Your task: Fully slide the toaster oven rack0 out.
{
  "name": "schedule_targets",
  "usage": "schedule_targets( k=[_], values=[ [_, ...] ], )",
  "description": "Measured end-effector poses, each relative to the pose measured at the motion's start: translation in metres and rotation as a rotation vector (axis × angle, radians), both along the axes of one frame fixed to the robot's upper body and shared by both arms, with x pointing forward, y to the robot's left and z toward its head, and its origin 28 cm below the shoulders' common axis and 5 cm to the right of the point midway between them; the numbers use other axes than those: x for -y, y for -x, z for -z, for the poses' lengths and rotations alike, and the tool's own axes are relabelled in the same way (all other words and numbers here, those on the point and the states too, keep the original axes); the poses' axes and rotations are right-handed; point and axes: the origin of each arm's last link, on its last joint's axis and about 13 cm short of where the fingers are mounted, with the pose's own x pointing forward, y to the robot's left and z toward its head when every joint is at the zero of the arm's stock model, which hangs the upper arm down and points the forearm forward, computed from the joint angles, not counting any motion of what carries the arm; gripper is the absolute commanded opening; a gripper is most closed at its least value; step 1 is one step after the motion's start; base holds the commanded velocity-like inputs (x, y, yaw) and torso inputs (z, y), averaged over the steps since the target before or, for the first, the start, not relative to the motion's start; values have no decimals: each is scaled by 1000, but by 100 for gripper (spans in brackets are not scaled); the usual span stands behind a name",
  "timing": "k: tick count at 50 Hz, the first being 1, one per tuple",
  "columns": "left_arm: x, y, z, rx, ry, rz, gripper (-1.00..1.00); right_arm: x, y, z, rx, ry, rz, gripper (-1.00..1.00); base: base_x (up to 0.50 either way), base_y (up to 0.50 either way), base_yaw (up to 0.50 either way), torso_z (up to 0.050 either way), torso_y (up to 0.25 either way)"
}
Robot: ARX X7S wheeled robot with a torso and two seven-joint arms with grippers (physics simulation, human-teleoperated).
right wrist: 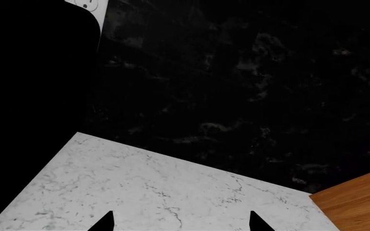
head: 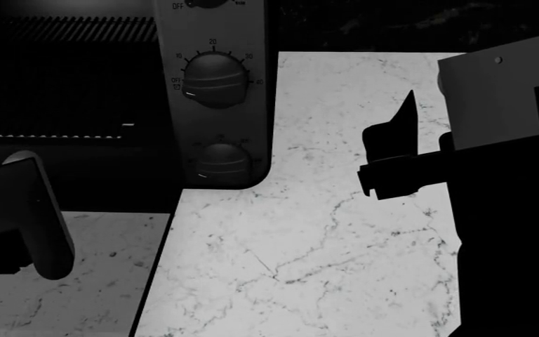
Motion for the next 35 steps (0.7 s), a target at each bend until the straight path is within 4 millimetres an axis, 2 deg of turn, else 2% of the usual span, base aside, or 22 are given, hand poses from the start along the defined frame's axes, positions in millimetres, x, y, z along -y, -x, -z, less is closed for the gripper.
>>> schedule_targets(
  k=[6,7,10,21,35],
  values=[
    [0,-6,4,-9,-11,-10,100,0,0,0,0,-1,1,100,0,0,0,0,0],
    [0,-7,5,-10,-13,-11,-100,0,0,0,0,-1,1,100,0,0,0,0,0],
    [0,-9,0,44,-23,-19,-100,1,0,1,0,-3,2,100,0,0,0,0,0],
    [0,-9,0,55,-32,-19,-100,1,0,2,0,-5,2,100,0,0,0,0,0],
    [-2,6,0,49,-13,-12,-100,1,1,2,2,-6,3,100,0,0,0,0,0]
  ],
)
